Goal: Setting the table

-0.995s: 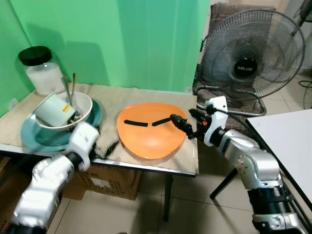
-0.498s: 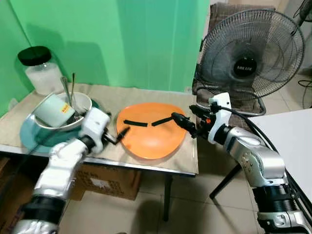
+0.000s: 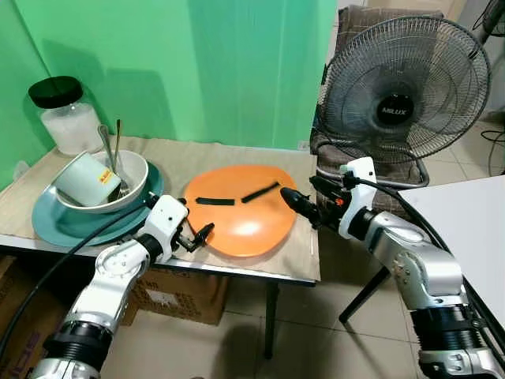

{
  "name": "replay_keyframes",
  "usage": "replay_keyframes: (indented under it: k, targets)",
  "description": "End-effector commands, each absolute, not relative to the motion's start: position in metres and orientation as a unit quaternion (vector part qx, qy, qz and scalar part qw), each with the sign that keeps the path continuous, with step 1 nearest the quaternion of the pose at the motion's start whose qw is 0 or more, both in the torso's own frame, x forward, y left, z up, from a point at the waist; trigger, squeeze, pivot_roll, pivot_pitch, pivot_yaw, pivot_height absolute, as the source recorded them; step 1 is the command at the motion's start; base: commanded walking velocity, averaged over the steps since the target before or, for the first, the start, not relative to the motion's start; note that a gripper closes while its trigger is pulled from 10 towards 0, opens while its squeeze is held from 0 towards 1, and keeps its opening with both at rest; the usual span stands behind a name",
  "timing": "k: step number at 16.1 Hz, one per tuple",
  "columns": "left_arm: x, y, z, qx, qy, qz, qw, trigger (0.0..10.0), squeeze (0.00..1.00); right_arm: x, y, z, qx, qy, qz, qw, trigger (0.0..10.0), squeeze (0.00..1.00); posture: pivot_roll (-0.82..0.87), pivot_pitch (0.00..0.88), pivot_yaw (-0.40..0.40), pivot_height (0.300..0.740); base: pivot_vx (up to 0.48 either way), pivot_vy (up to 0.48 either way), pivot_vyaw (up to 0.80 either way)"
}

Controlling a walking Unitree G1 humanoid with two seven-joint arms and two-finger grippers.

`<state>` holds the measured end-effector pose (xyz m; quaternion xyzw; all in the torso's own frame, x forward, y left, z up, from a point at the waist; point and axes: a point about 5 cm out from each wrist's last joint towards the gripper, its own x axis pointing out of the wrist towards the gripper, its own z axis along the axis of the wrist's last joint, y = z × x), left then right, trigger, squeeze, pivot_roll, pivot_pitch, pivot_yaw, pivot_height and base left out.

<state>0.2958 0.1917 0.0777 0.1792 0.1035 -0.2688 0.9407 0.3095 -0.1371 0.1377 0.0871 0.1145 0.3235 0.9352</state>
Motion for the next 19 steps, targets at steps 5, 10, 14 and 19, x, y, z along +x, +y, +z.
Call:
replay_keyframes:
  k: [5,10,14,19]
  targets:
    - [0.272,0.189,0.036,0.199,0.176,-0.282,0.922,10.0,0.0,0.329,-0.132,0.129,0.206,0.132,0.265,0.933,10.0,0.99,-0.06,0.0,0.008,0.74,0.0,0.0,0.0]
    - [0.274,0.185,0.034,0.2,0.169,-0.285,0.922,10.0,0.0,0.343,-0.115,0.111,0.296,0.167,0.276,0.899,10.0,1.0,-0.06,0.0,-0.006,0.74,0.0,0.0,0.0]
    - [0.277,0.184,0.035,0.203,0.162,-0.291,0.921,10.0,0.0,0.353,-0.108,0.096,0.293,0.183,0.257,0.903,10.0,1.0,-0.05,0.0,-0.015,0.74,0.0,0.0,0.0]
    - [0.279,0.183,0.036,0.203,0.156,-0.292,0.922,10.0,0.0,0.354,-0.084,0.095,0.305,0.199,0.3,0.882,10.0,0.0,-0.05,0.0,-0.022,0.74,0.0,0.0,0.0]
